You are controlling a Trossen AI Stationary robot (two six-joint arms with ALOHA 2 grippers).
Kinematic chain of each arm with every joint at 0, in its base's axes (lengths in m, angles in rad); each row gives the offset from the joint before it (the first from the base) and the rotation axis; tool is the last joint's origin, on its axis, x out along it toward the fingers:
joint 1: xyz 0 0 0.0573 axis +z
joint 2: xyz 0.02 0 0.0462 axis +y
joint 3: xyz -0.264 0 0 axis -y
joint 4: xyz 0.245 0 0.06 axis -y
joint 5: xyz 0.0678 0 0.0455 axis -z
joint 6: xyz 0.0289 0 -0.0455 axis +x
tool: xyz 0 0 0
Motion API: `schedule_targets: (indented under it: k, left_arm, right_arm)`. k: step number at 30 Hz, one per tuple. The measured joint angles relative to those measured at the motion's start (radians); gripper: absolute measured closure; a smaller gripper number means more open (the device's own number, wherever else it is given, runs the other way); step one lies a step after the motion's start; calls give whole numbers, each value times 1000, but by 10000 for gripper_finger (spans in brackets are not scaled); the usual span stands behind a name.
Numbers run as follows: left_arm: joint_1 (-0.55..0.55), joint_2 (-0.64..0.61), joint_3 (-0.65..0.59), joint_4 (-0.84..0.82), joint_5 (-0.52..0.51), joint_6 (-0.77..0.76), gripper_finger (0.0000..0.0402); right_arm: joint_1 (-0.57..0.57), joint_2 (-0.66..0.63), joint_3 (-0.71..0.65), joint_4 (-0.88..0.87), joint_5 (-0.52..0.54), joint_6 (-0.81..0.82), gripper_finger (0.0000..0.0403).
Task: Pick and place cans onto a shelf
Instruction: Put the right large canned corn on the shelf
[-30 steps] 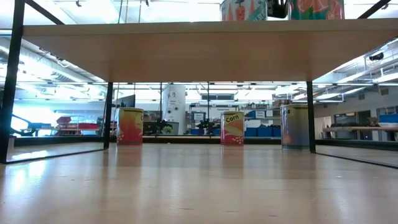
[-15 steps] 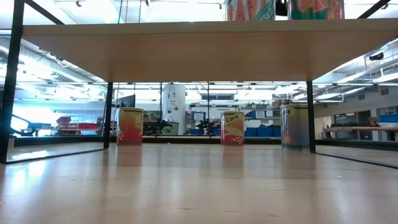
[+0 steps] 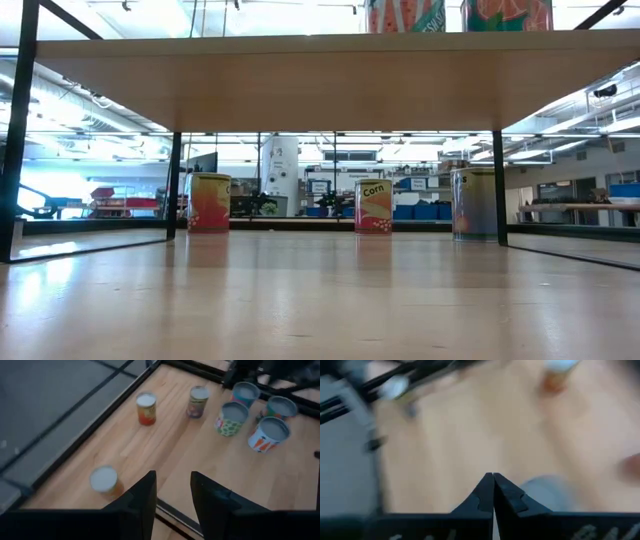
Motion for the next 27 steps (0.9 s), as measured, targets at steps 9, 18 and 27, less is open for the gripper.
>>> schedule_targets:
  k: [9, 18, 27]
  left_arm:
    - [23, -73, -259, 19, 3, -371, 245]
    - [135, -109, -312, -14, 9, -532, 144]
    - [229, -134, -312, -16, -8, -456, 107]
  right_arm:
    - [-318, 0, -22, -94, 56, -387, 268]
    - [-631, 1, -271, 125, -329, -807, 75]
    - [-771, 1, -486, 332, -374, -996, 21]
